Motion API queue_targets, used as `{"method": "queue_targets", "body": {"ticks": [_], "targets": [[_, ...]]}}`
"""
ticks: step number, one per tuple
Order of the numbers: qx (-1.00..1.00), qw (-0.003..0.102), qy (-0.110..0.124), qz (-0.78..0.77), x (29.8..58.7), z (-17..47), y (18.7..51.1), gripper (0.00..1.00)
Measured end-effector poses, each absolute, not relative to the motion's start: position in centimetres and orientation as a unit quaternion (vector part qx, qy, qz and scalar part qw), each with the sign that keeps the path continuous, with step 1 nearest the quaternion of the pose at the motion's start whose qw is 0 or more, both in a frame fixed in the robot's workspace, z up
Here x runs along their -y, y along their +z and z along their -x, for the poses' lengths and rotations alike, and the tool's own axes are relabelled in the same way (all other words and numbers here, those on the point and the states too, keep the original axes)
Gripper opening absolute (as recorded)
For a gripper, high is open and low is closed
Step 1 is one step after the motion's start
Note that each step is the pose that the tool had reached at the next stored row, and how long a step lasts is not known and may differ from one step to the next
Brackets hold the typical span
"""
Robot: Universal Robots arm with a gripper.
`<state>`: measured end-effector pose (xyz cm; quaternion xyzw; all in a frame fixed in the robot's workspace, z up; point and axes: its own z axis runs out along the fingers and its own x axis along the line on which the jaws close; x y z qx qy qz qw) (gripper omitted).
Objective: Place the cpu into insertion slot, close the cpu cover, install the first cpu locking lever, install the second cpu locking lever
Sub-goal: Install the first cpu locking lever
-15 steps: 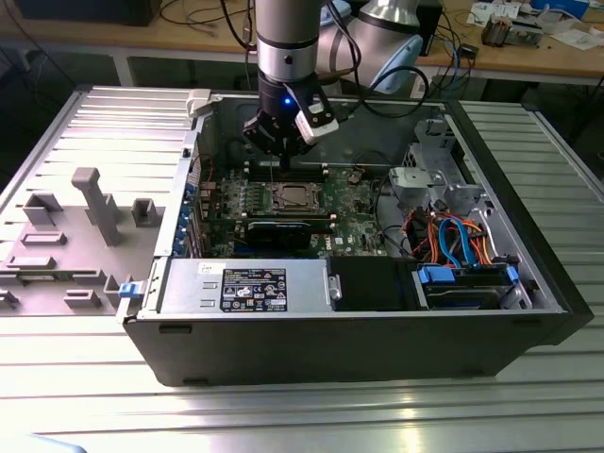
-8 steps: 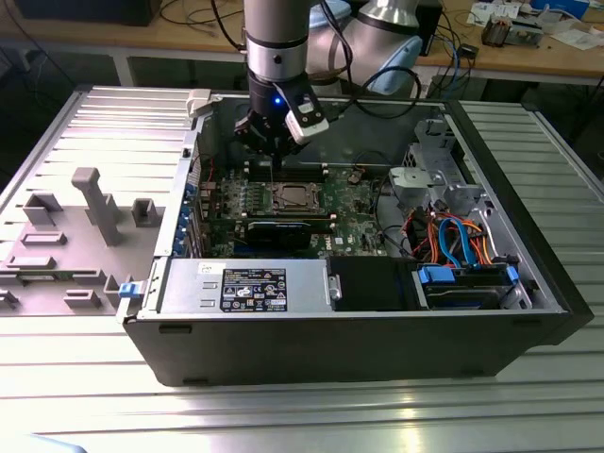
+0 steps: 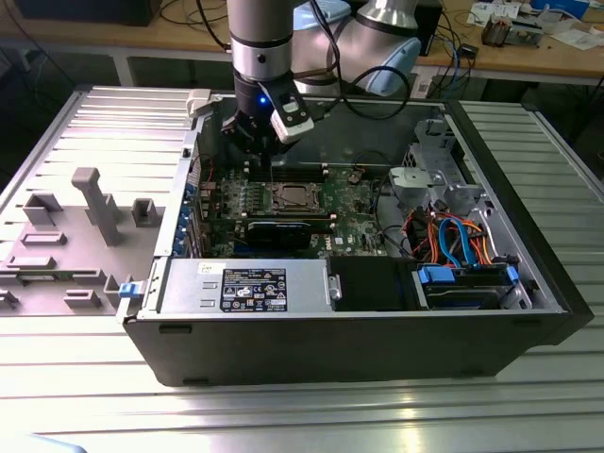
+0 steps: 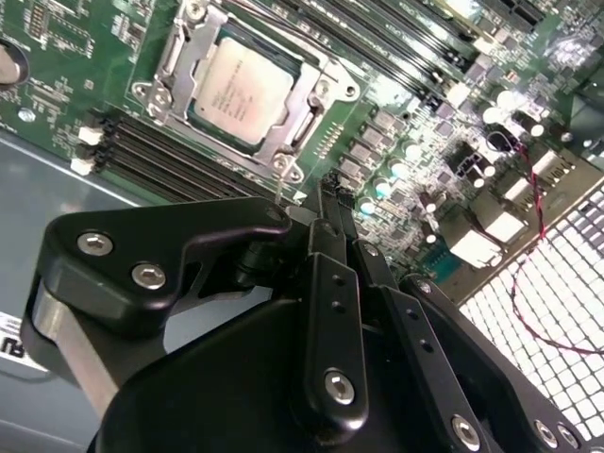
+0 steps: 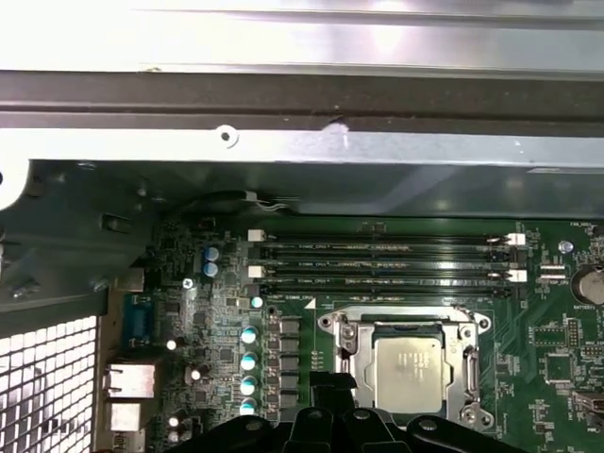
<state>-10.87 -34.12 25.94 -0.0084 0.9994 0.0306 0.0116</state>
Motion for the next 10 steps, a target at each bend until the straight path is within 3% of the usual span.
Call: {"method": "queue_targets", "body": {"ticks": [10], "targets": [[-0.999, 0.011, 0.031, 0.008, 33.0, 11.3, 25.9, 0.11]]}}
